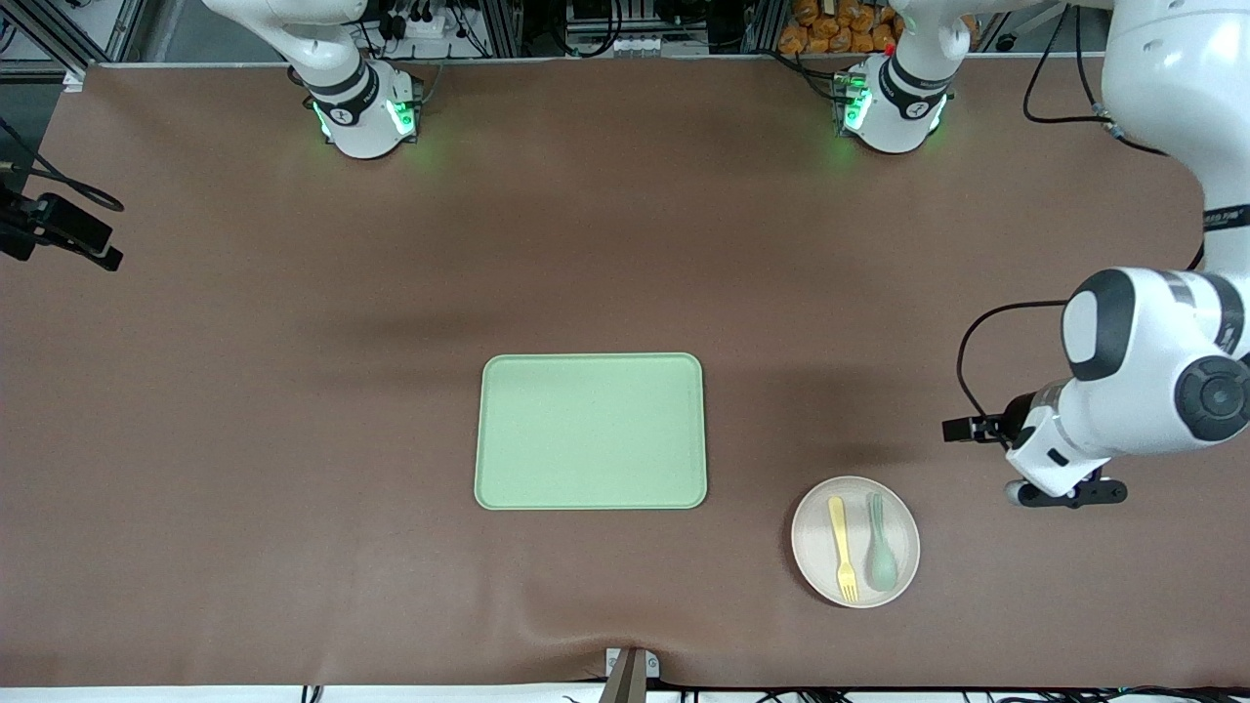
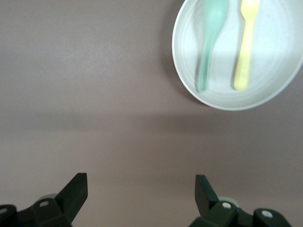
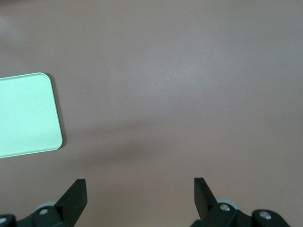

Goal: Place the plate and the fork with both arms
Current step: 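Reach the left gripper down to the rim of the white plate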

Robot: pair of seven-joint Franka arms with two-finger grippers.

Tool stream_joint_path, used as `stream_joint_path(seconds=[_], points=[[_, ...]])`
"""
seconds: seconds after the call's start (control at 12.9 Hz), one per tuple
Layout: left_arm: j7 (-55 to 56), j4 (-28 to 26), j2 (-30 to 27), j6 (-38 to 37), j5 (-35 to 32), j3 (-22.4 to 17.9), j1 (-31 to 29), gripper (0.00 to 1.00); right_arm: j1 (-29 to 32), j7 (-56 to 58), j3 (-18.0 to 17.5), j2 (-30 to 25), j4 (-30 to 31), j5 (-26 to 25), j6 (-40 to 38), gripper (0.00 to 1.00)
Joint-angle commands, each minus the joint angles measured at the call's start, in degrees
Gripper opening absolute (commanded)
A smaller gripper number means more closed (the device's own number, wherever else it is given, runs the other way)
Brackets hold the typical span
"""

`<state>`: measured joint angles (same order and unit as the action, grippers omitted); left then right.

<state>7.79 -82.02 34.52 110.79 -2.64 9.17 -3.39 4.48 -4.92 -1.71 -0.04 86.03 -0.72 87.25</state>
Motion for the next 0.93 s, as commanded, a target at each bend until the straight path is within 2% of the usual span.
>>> stream_joint_path(seconds=[0.0,0.23,0.46,0.85], points=[[-0.23,1.07,4.22,8.08,-1.14,-0.91,0.13,1.0,1.32,0.88,-0.93,0.13,-0.6,0.37,-0.5,1.0],[-0.32,1.25,7.92,15.84,-1.57,-0.91,0.4,1.0,1.32,0.88,-0.93,0.13,-0.6,0.37,-0.41,1.0],[-0.06,4.14,11.78,19.45,-2.63,-0.91,1.01,1.0,1.32,0.88,-0.93,0.13,-0.6,0.37,-0.5,1.0],[-0.06,4.41,15.65,26.74,-4.74,-1.44,1.98,1.0,1.4,0.88,-0.93,0.13,-0.6,0.46,-0.41,1.0]])
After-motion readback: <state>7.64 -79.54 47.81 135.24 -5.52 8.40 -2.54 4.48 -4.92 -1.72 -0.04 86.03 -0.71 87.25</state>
